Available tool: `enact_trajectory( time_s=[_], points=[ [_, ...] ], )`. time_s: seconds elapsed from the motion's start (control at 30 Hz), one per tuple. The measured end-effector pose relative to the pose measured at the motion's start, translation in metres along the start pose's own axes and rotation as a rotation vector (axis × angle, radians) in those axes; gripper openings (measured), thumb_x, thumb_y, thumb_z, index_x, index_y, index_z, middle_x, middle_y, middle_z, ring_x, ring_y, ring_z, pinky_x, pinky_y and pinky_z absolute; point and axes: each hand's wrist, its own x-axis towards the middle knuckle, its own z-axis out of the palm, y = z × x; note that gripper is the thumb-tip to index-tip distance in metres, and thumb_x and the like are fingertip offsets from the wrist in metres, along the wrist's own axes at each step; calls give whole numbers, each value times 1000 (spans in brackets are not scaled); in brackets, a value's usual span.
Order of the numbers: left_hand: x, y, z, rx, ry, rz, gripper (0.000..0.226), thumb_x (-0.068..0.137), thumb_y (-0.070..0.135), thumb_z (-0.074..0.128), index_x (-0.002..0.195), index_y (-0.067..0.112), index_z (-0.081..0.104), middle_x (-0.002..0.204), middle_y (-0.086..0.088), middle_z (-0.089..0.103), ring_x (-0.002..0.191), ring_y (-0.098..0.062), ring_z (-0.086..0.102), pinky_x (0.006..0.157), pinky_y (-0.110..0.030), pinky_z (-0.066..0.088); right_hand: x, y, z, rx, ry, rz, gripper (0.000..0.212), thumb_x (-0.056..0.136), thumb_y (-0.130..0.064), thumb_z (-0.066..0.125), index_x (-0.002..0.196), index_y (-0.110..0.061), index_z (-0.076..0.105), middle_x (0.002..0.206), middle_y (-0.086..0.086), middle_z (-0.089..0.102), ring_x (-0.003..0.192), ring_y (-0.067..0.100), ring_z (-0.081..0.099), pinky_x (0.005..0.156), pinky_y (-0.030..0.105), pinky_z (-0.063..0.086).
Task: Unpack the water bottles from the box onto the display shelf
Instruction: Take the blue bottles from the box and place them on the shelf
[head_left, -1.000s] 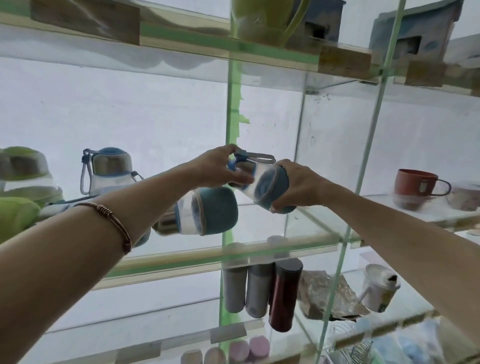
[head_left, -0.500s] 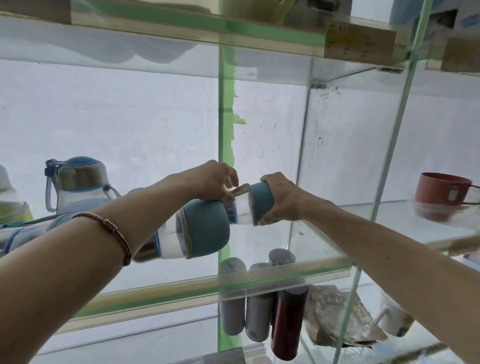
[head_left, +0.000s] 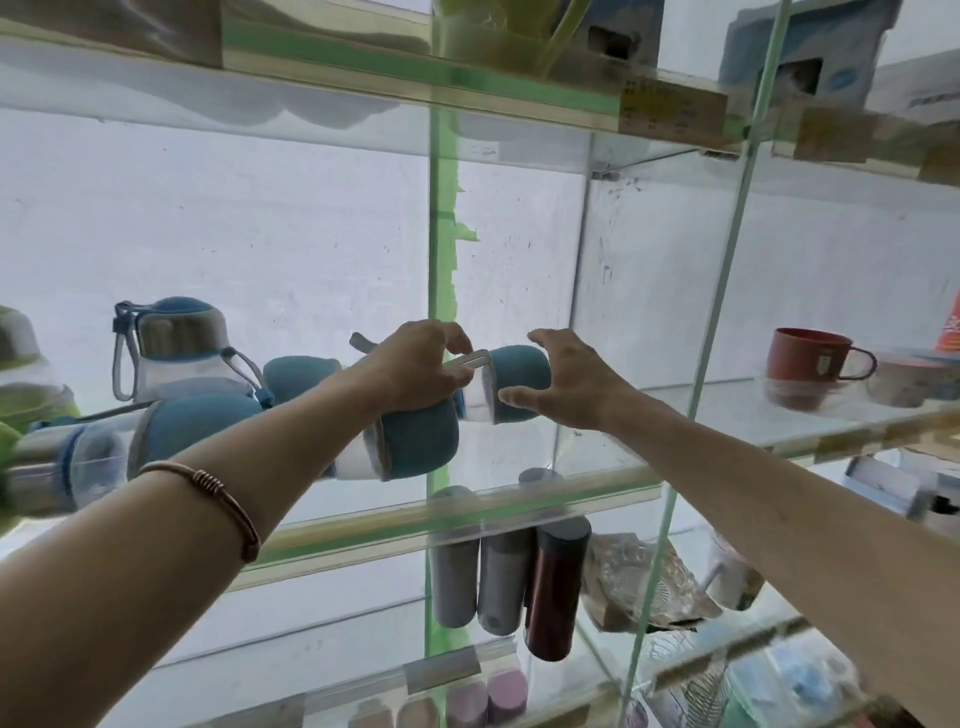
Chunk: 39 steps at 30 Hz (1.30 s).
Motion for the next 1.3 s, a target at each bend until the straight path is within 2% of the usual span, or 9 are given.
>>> enact_trajectory(
  time_s=[0.1, 0.3, 0.5, 0.63, 0.73, 0.8, 1.0, 1.2, 1.3],
  points=[
    [-9, 0, -1, 3, 77, -3, 31, 92, 31, 57, 121, 20, 58, 128, 3, 56, 117, -15, 50, 83, -24, 29, -14, -4, -7, -8, 7, 2, 78, 85, -40, 67, 146, -13, 28, 148, 7, 34, 131, 22, 38, 100, 30, 34],
    [-39, 23, -7, 20, 74, 72, 31, 91, 25, 58, 121, 16, 59, 129, -2, 55, 117, -19, 50, 98, -31, 37, -33, -9, -25, 24, -3, -38, 71, 88, -44, 61, 145, -13, 31, 148, 6, 36, 132, 21, 37, 102, 31, 34],
    [-72, 46, -12, 76, 116, 25, 28, 89, 20, 61, 116, 14, 61, 120, -3, 57, 103, -15, 49, 93, -32, 40, -53, -15, -46, 93, -11, -120, 69, 90, -46, 58, 143, -11, 33, 145, 7, 41, 129, 21, 41, 98, 30, 37],
    [-104, 70, -3, -20, 241, -95, 22, 87, 19, 63, 109, 17, 62, 100, 2, 59, 89, -13, 56, 85, -34, 51, -78, -4, -60, 132, -47, -185, 65, 90, -49, 56, 141, -14, 38, 140, 5, 46, 122, 20, 47, 90, 26, 39],
    [-140, 92, 12, -206, 269, -249, 19, 89, 16, 62, 108, 14, 62, 96, 2, 61, 83, -9, 58, 72, -19, 50, -98, -3, -67, 189, -80, -271, 57, 91, -48, 55, 136, -15, 45, 134, 4, 51, 118, 18, 49, 89, 27, 39],
    [-166, 107, 20, -321, 290, -375, 19, 91, 18, 60, 109, 15, 61, 99, 2, 62, 88, -12, 60, 66, -13, 44, -111, -9, -66, 253, -92, -342, 56, 91, -47, 56, 135, -14, 47, 133, 4, 52, 117, 17, 50, 87, 25, 40],
    [-239, 129, 19, -368, 327, -601, 21, 93, 22, 58, 114, 18, 61, 108, 6, 63, 98, -13, 59, 70, -15, 43, -155, -47, -42, 455, -218, -502, 53, 90, -46, 58, 132, -15, 50, 130, -1, 55, 109, 7, 51, 84, 22, 40],
    [-323, 119, 2, -333, 374, -719, 21, 91, 22, 59, 111, 21, 62, 104, 10, 65, 93, -7, 61, 69, -17, 46, -196, -107, -13, 551, -405, -625, 49, 88, -49, 58, 125, -18, 55, 123, -3, 60, 105, 9, 56, 88, 30, 51],
    [-379, 108, -5, -323, 409, -767, 17, 90, 22, 60, 107, 24, 62, 100, 12, 66, 95, -3, 62, 75, -19, 47, -216, -150, 1, 555, -478, -688, 49, 87, -50, 59, 126, -19, 56, 124, -4, 60, 107, 10, 57, 91, 32, 51]
  ],
)
